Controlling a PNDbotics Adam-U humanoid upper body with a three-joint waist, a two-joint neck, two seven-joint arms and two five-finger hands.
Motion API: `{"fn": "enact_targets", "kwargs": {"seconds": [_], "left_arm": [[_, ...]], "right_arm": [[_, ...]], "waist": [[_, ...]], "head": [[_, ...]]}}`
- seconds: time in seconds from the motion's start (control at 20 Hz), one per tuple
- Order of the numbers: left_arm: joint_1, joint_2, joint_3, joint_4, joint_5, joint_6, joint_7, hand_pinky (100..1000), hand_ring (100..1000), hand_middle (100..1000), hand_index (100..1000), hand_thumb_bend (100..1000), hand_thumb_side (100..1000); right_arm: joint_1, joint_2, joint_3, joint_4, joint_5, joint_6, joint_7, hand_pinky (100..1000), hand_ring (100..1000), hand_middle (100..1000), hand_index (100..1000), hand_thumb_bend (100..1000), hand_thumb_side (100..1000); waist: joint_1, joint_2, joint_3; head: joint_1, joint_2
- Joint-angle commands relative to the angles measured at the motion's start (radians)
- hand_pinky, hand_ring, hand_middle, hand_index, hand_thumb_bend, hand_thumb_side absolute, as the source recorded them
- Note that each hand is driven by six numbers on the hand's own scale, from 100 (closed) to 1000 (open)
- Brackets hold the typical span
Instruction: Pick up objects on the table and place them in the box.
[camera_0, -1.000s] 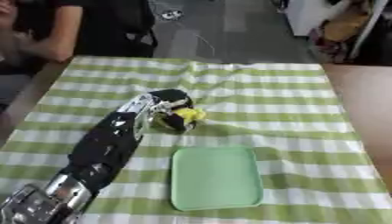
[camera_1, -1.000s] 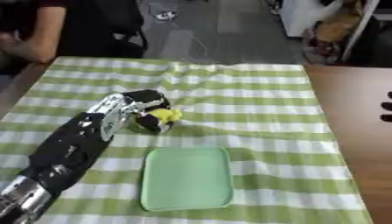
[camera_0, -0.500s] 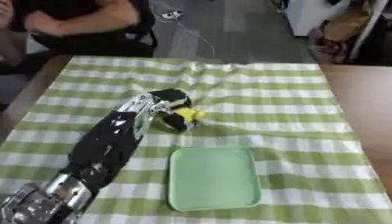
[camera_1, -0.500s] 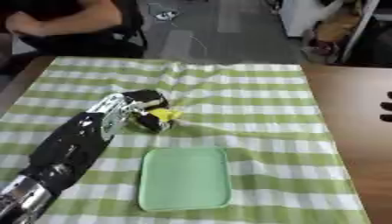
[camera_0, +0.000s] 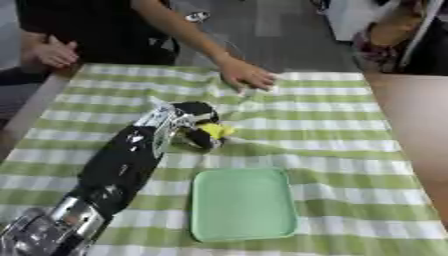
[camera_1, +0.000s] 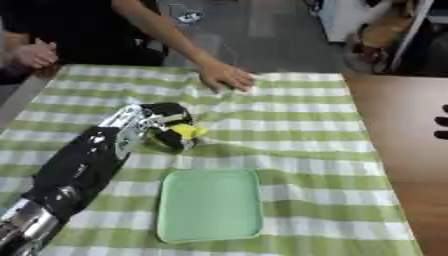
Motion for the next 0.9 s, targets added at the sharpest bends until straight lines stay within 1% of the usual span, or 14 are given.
{"fn": "enact_targets", "kwargs": {"seconds": [0.05,0.2,0.45,0.9], "left_arm": [[-0.041,0.065,0.004,-0.053,0.011,0.01,-0.016,100,100,100,195,100,462],[-0.045,0.071,0.0,-0.068,0.017,0.014,-0.029,100,100,100,196,100,463],[-0.038,0.06,-0.007,-0.074,0.018,0.011,-0.043,100,100,100,195,100,465],[-0.036,0.056,-0.01,-0.08,0.02,0.007,-0.045,100,100,100,196,100,465]], "right_arm": [[-0.008,-0.017,-0.004,-0.011,0.0,0.0,0.003,695,757,782,896,100,788],[-0.008,-0.017,-0.005,-0.01,0.0,-0.001,0.002,695,757,782,896,100,789],[-0.007,-0.017,-0.006,-0.01,0.001,0.0,0.001,695,757,782,896,100,788],[-0.007,-0.015,-0.007,-0.01,0.0,-0.001,0.001,695,757,782,896,100,788]], "waist": [[0.002,-0.02,0.002],[0.002,-0.022,0.002],[0.001,-0.02,0.001],[0.003,-0.021,-0.001]], "head": [[0.003,-0.01],[0.003,-0.013],[0.004,-0.014],[0.004,-0.015]]}}
